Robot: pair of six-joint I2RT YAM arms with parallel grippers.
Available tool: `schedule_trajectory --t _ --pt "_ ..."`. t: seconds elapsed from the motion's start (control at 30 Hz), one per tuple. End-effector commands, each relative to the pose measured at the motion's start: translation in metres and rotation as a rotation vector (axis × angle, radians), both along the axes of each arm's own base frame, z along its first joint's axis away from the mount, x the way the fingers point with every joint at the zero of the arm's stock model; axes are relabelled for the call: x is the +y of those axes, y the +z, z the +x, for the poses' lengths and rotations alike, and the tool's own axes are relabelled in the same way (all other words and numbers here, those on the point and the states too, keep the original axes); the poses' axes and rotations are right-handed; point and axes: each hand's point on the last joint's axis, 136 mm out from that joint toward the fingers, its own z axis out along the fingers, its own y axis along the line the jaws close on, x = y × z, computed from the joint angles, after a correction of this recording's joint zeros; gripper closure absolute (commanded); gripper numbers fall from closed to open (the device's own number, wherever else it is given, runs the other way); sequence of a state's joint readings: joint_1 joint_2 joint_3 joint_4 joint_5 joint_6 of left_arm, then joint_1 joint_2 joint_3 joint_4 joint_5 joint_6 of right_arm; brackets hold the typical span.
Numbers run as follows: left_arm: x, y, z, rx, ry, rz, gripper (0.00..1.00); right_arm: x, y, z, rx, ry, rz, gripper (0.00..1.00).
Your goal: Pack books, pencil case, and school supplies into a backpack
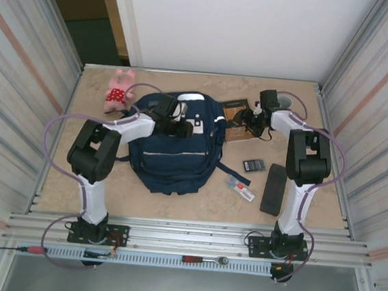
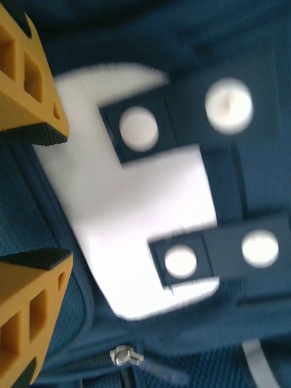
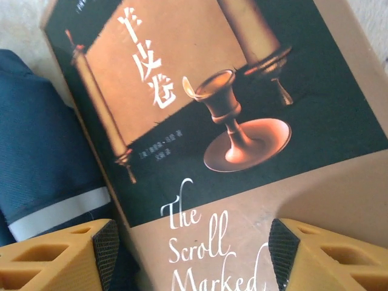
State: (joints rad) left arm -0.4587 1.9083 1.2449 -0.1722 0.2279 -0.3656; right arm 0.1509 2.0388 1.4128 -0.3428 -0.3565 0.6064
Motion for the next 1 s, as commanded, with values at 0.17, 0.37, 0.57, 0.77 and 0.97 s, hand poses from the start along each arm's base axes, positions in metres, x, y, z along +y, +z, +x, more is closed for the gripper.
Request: schedule_trajectory --t 0.17,0.37,0.57,0.77,0.97 --pt "0.040 -0.006 -0.030 0.086 0.082 0.046 0.49 0.017 -0.012 -0.059 0.106 -0.033 -0.061 0.32" --pt "0.049 0.009 -0.033 0.081 0.084 0.056 0.49 0.017 -0.008 -0.094 0.106 -0.077 -0.105 0.32" --pt "0.040 0.046 -0.023 0.015 0.057 0.027 0.49 0.013 0.035 -0.108 0.018 -0.074 -0.141 0.31" --pt "0.007 0.082 -0.018 -0.064 -0.007 0.003 0.48 -0.003 0.082 -0.104 -0.070 -0.084 -0.119 0.31" --pt "-0.040 0.096 -0.013 -0.104 -0.085 -0.016 0.48 -0.025 0.101 -0.089 -0.101 -0.091 -0.085 0.31"
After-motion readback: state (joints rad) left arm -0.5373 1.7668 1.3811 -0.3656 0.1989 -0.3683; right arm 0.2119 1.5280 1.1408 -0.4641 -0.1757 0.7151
